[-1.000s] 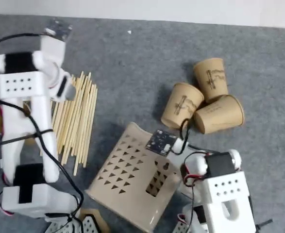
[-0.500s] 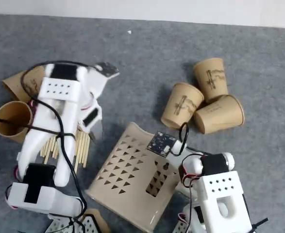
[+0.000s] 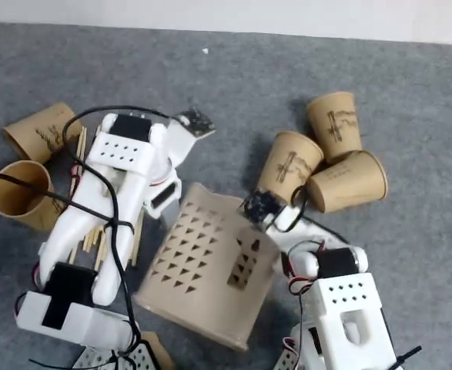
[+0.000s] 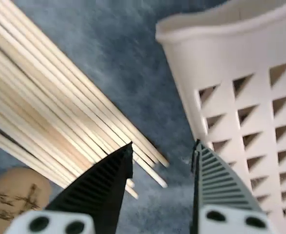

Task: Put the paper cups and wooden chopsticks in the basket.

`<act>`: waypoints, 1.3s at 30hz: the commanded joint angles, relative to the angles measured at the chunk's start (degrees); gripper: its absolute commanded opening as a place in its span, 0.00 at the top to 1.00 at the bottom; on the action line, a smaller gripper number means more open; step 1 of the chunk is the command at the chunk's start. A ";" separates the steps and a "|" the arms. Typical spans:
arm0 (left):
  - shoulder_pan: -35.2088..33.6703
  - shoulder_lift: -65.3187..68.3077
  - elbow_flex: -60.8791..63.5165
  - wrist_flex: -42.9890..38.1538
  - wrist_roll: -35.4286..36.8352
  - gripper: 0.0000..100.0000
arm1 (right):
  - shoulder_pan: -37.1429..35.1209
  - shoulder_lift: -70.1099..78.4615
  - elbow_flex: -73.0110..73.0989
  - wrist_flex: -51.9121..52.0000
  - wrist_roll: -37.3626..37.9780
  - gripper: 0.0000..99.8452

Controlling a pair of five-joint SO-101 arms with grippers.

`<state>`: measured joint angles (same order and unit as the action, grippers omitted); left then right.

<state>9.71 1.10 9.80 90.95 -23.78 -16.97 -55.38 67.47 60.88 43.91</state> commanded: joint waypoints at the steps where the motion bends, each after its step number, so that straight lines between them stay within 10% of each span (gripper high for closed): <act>1: 2.24 -0.04 -0.22 -5.54 -0.26 0.78 | -2.24 0.75 -0.57 -10.24 -6.51 0.99; 15: 1.27 -0.66 -2.51 -21.98 -0.18 0.78 | -1.98 40.66 -36.44 -18.15 -23.47 0.99; 27: -8.57 -0.04 -29.76 -10.99 0.18 0.78 | 0.48 33.19 -49.01 -7.78 -26.55 0.99; 39: -15.60 16.04 -28.35 -10.46 0.09 0.78 | 4.26 51.91 -44.44 -7.87 -26.55 0.99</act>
<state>-5.49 14.73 -17.89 80.57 -23.69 -13.36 -10.29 23.25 52.88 17.71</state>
